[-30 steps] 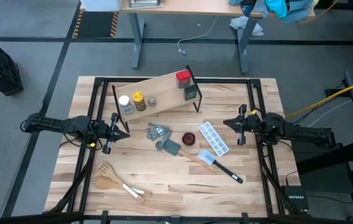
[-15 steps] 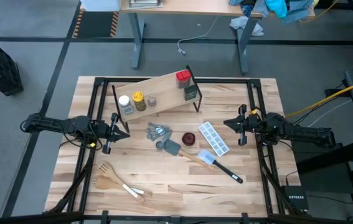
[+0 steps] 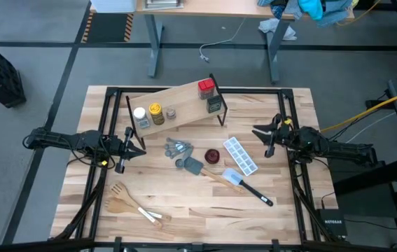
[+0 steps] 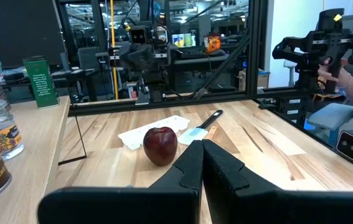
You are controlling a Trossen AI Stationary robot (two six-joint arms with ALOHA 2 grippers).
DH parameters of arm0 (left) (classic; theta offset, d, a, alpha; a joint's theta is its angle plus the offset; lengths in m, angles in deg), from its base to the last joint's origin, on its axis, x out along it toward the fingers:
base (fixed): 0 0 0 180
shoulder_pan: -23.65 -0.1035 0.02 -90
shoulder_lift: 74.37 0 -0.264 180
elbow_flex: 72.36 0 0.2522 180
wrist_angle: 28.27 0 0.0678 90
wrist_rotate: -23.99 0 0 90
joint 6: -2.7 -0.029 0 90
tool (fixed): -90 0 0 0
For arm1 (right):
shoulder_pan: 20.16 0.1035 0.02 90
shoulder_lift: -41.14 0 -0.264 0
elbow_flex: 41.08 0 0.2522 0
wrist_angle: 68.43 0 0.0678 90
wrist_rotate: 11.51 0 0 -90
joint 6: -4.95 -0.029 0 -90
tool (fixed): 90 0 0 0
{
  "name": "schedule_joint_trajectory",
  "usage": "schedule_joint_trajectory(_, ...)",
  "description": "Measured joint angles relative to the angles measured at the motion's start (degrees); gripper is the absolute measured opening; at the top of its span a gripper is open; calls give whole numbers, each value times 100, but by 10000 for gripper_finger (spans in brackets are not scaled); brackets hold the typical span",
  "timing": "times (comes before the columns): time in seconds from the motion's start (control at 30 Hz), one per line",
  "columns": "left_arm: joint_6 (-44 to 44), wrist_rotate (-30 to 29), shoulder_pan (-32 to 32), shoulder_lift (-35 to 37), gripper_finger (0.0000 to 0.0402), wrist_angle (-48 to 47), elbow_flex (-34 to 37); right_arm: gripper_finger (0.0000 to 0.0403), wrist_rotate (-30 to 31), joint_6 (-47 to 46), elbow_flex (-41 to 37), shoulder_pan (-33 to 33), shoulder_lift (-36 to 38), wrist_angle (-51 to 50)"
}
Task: Shelf spices
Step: Remove the green seasoning can from the shelf
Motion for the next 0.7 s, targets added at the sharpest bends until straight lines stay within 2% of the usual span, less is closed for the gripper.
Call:
schedule_joint_trajectory(0.17, 0, 0, -2, 0, 1, 0, 1, 194, 6, -8, 2, 0, 0, 453)
schedule_joint_trajectory(0.27, 0, 0, -2, 0, 1, 0, 2, 221, 120, -48, 4, 0, -2, 635)
schedule_joint_trajectory(0.4, 0, 0, 0, 0, 1, 0, 0, 227, 208, -48, 9, 0, -180, 1018)
schedule_joint_trajectory(0.57, 0, 0, 0, 0, 1, 0, 1, 216, -277, 213, 34, 0, -829, 2280)
schedule_joint_trajectory(0.7, 0, 0, -1, 0, 1, 0, 1, 214, -202, 689, 513, -2, -1514, 2148)
